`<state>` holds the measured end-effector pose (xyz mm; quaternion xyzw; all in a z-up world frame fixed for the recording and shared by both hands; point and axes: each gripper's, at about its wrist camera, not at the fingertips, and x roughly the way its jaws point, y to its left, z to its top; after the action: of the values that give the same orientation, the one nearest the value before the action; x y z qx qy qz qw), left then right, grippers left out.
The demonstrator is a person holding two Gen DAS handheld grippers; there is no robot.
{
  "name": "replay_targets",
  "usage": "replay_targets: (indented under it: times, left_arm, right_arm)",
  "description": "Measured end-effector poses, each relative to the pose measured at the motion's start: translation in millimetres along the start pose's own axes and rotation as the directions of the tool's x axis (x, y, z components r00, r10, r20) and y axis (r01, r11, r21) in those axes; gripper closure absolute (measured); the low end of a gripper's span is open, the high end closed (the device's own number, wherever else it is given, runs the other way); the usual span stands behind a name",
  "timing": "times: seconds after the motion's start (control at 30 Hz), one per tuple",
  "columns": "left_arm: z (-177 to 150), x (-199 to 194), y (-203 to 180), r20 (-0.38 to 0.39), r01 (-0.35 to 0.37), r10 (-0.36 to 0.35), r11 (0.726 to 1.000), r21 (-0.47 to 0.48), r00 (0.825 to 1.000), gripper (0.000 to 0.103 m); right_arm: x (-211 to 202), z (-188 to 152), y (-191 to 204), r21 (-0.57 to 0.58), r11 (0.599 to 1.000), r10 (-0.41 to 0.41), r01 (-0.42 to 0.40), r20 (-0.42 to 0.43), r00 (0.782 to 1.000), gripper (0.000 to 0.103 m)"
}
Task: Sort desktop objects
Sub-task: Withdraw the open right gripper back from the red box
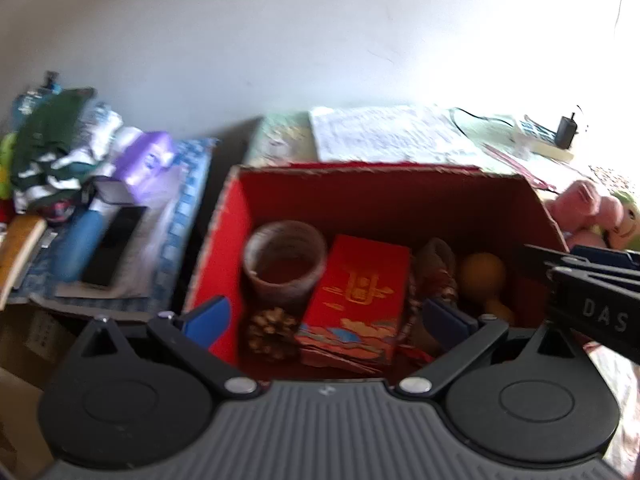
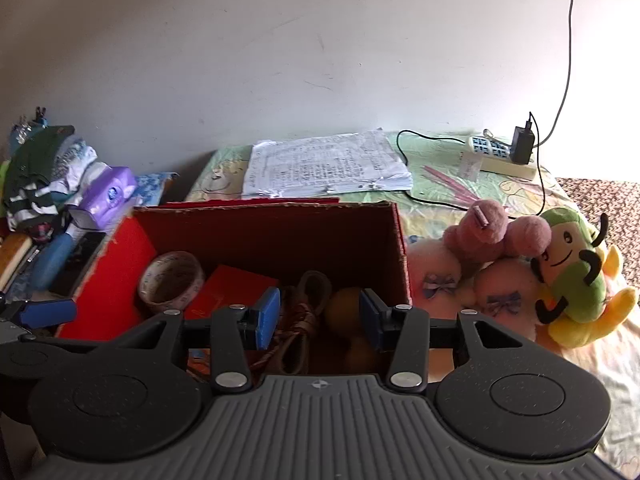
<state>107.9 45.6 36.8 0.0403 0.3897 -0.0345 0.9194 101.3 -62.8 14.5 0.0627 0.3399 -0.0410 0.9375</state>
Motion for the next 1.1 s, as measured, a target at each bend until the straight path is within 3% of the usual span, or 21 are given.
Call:
replay_targets:
  times: [0.17,0.33,0.6,0.67,0.77,0.83,0.93,1.03,1.1]
  left_arm:
    - [-4,-8,8,-0.042,0.018,-0.020,0.999,-0.039,0.999,0.001]
    - [-6,-4,6,-0.198,-0.007,-0.003,0.999,-0.047,0.980,0.001]
    - [-12,-18,-5,-0.251,-0.051,0.045,0.999,-0.015,0.967,0.001]
    - [-10,-15,-6,-0.290,-0.025,0.021,1.000,-0.012,0.957,0.001]
    - [-5,-16,-9,-0.294,0.001,-0.004,1.000,-0.011,0.956,0.001]
    - [-2,-13,-10,-0.305,0.011,-0.013,1.000,-0.008,0.952,0.001]
    - [4,-7,-9,-0.339,0.076,-0.069,0.997,0.007,0.938,0.001]
    - [12,3,-6,-0.406,0.162,-0.152,0.987,-0.011,0.901,0.001]
    - [17,1,-4,-0.392,0.183,-0.162,0.983,0.016,0.906,0.001]
  right_arm:
    - [-9,-4,6,-0.014,0.999,0.036,-0.035,0.011,0.999,0.056]
    - [-11,-7,4,-0.008,0.999,0.052,-0.053,-0.082,0.995,0.048]
    - [-25,-11,1,-0.008,0.997,0.081,-0.083,-0.108,0.991,0.047]
    - [-24,-9,-1,0.002,0.995,0.094,-0.095,-0.125,0.988,0.047]
    - [-25,-4,-5,0.021,0.994,0.113,-0.111,-0.131,0.985,0.045]
    - [-25,-3,-5,0.022,0.996,0.087,-0.085,-0.127,0.988,0.045]
    - [-23,0,-4,0.014,0.998,0.062,-0.061,-0.143,0.988,0.045]
    - [-20,7,-3,0.055,0.998,0.051,-0.041,-0.181,0.982,0.045]
    - [-18,11,2,0.063,0.996,0.067,-0.056,-0.202,0.977,0.045]
